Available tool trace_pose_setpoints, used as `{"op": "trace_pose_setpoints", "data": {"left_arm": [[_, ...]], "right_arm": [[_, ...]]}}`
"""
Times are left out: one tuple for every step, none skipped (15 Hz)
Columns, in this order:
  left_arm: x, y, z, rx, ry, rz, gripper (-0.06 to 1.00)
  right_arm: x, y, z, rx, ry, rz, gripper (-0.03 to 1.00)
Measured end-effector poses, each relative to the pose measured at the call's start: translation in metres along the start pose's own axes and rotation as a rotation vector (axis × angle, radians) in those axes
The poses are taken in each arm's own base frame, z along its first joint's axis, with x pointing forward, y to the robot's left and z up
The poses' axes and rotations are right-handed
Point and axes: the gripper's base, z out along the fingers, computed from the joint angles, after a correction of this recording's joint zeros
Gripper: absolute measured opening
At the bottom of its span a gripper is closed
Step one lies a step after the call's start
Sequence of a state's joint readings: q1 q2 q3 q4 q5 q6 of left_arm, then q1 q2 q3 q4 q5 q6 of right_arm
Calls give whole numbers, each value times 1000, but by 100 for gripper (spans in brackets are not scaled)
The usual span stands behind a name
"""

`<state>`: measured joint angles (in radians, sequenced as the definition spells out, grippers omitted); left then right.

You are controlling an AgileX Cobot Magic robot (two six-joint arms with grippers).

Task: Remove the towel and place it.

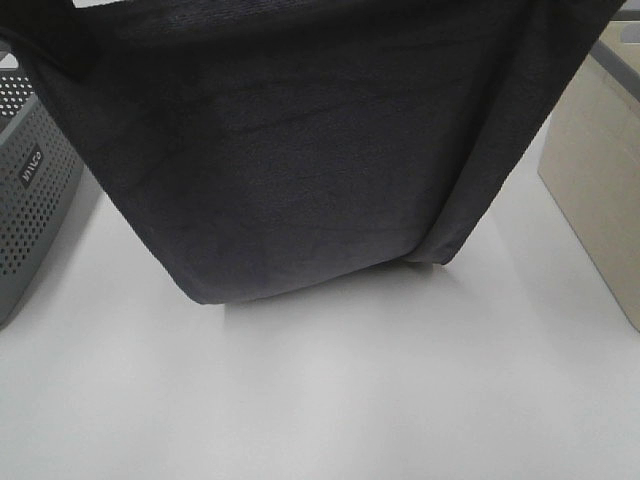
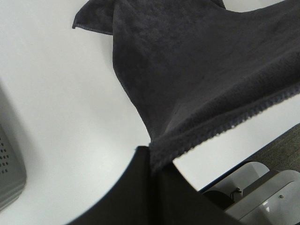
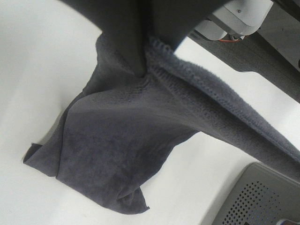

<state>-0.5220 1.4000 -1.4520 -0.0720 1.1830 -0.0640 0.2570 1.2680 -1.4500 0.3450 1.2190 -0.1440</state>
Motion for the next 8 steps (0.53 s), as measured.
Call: {"op": "trace_pose_setpoints", "data": {"left_arm": [[0, 0, 0, -1, -1, 0, 0], [0, 0, 0, -3, -2, 1, 0], [0, 1, 0, -14, -5, 6, 0], [-1, 2, 0, -25, -8, 10, 0], [-1, 3, 0, -35, -10, 11, 0], [-2, 4, -1, -50, -18, 20, 0], [-4, 4, -4, -62, -31, 28, 0], [-6, 4, -6, -73, -48, 37, 0]], "right_arm": [[0, 0, -1, 0, -3, 1, 2], [1, 0, -1, 0, -4, 2, 2], [1, 1, -1, -1, -3, 1, 2], [1, 1, -1, -3, -2, 2, 2], [1, 1, -1, -4, -2, 1, 2], [1, 1, -1, -1, -4, 0, 2], [-1, 2, -3, 1, -20, -4, 2], [-4, 2, -5, 6, -40, -8, 2]]}}
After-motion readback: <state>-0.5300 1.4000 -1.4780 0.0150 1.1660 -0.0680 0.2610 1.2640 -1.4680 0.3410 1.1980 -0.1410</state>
